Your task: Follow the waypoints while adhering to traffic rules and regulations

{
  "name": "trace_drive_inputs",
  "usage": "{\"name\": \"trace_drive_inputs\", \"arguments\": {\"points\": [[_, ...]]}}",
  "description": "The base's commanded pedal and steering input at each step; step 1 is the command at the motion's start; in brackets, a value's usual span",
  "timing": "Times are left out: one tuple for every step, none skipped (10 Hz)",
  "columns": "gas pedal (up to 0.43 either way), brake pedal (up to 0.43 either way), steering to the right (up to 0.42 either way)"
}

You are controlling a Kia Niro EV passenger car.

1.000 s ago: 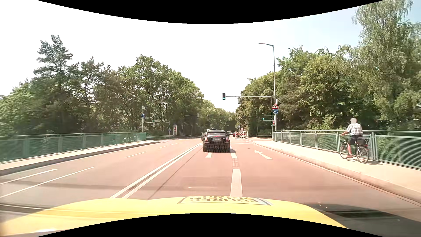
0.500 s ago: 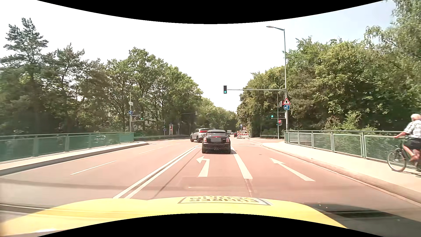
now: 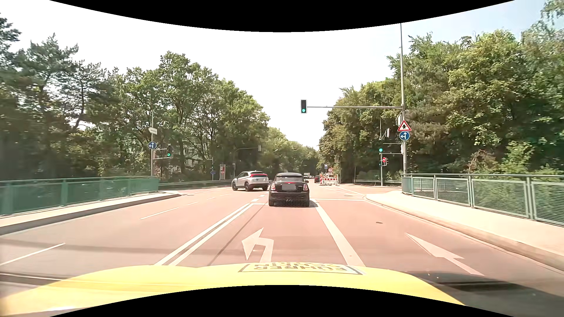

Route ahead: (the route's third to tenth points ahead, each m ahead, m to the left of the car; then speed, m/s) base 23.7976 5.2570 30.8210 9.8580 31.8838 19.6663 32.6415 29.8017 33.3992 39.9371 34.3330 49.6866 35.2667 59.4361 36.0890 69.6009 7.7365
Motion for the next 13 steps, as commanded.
{"name": "trace_drive_inputs", "arguments": {"points": [[0.000, 0.134, 0.004], [0.000, 0.128, 0.004], [0.000, 0.122, 0.004], [0.000, 0.104, 0.004], [0.000, 0.061, 0.004], [0.000, 0.000, 0.004], [0.000, 0.000, 0.003], [0.000, 0.000, 0.003], [0.000, 0.000, 0.000], [0.000, 0.000, -0.003], [0.000, 0.000, -0.009], [0.000, 0.000, -0.016], [0.000, 0.000, -0.023]]}}
